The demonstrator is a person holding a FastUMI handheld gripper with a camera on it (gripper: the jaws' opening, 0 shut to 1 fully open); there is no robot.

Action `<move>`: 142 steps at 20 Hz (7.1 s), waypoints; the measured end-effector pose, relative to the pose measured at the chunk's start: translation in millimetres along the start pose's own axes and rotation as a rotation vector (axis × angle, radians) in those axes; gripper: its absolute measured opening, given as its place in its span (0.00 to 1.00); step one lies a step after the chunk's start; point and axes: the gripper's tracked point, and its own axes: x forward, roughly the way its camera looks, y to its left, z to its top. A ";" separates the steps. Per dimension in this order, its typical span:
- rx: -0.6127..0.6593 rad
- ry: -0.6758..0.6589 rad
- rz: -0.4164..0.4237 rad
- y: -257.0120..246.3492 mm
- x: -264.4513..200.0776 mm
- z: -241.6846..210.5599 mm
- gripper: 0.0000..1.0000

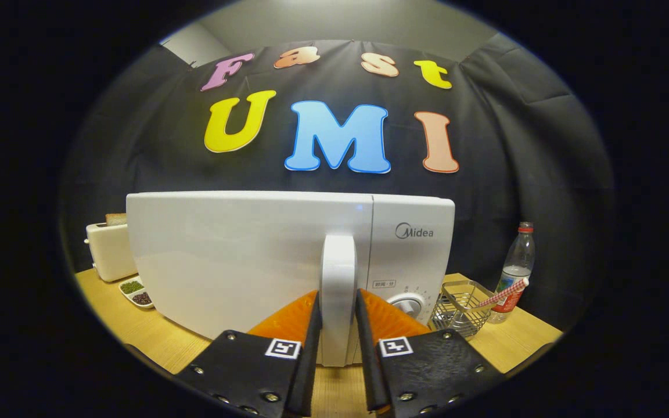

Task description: Open the microwave, put the food inside, and close the microwave door.

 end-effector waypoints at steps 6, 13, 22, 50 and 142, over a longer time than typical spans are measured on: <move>0.066 0.033 0.027 1.9 -3.1 -1.3 0.17; 0.062 0.037 0.011 0.8 -3.4 0.1 0.17; 0.098 0.054 0.053 2.8 -9.0 -0.5 0.17; 0.061 -0.004 0.418 152.8 -221.7 -8.4 0.10; 0.712 0.192 0.307 -9.4 -153.7 -4.5 0.13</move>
